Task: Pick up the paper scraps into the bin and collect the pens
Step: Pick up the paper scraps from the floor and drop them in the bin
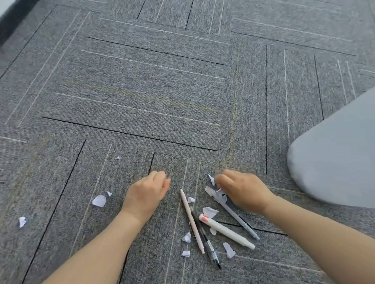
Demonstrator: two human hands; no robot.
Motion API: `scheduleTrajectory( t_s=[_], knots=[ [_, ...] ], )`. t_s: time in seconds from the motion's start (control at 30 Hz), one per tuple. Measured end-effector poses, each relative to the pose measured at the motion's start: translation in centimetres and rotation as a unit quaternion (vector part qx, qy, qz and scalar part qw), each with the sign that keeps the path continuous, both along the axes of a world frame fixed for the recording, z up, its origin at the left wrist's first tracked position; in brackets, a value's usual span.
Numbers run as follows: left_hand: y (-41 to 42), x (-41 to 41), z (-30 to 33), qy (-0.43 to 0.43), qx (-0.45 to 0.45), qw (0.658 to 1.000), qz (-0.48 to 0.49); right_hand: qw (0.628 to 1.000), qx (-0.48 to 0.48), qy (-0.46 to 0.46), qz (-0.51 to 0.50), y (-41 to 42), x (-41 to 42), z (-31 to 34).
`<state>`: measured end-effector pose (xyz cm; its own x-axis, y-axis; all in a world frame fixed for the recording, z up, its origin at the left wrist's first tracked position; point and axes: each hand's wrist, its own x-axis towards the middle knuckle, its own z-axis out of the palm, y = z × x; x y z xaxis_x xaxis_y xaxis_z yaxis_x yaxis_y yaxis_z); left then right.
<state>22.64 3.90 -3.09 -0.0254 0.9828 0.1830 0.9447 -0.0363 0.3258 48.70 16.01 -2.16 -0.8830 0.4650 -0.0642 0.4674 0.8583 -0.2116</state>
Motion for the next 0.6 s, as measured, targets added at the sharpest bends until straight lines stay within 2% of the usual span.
scheduleTrajectory(
  t_s=[0.3,0.5,0.6],
  knots=[
    [-1.4,0.8,-0.3,0.095,-0.069,0.993,-0.033,0.994,0.023,-0.082,0.073,-1.2,1.3,0.7],
    [0.1,0.2,-0.1,0.073,-0.078,0.992,-0.062,0.988,0.023,-0.090,0.121,-1.8,-0.3,0.8],
    [0.2,0.5,0.7,0.010,-0.098,0.995,0.014,0.993,-0.009,-0.109,0.040,-2.1,-1.3,1.2]
  ],
)
